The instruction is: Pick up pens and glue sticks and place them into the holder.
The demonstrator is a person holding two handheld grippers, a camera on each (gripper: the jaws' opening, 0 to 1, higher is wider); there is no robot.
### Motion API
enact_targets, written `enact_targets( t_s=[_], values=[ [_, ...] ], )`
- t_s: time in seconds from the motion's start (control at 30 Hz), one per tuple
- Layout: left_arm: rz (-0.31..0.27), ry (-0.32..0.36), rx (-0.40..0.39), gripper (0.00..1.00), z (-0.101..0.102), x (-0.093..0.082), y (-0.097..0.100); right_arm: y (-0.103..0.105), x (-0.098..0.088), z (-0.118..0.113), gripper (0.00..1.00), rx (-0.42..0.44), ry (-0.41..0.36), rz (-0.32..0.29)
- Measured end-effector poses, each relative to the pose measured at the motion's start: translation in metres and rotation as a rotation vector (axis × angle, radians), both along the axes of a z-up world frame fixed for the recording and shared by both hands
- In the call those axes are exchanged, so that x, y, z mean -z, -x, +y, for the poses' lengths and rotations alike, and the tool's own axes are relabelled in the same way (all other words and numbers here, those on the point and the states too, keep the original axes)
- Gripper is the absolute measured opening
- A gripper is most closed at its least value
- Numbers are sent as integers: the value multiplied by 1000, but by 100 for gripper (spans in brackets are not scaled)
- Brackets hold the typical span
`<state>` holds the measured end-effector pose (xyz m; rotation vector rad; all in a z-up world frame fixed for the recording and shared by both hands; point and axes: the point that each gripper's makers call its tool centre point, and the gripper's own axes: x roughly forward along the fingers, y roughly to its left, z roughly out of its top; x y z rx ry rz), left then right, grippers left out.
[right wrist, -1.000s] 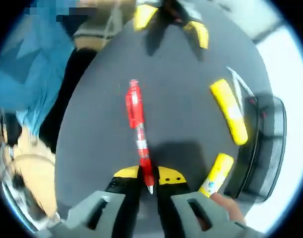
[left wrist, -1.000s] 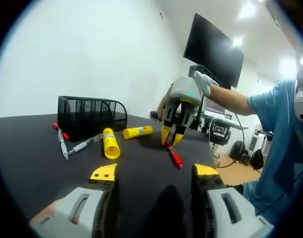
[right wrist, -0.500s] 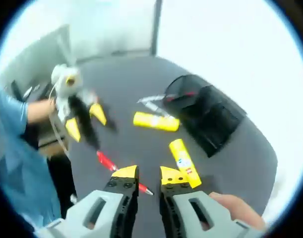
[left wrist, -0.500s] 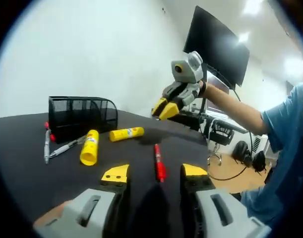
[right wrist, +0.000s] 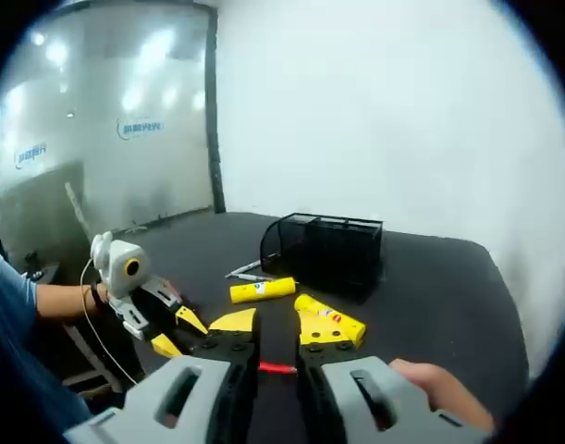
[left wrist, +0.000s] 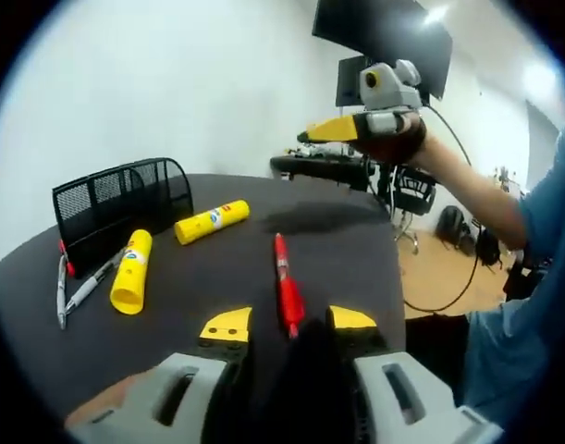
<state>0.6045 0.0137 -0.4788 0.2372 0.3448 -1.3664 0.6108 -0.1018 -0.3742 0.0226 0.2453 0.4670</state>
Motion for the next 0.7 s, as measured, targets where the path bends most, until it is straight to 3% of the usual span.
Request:
enact_targets(
  t_s=[0.1, 0.2, 0.43, 0.7],
  values=[
    [7, -1, -10, 25, -4, 2, 4, 7, 5, 2, 12, -4, -10, -5],
    [7, -9, -47, 13, -4, 4, 2, 10, 10, 3, 12, -6, -8, -3],
    [9, -22, -46, 10, -3, 9, 4, 11, 15, 0, 11, 0, -29, 3],
    [3, -37, -117, 8, -6, 8, 2, 7, 21, -9, 11, 44, -56, 6]
  ],
)
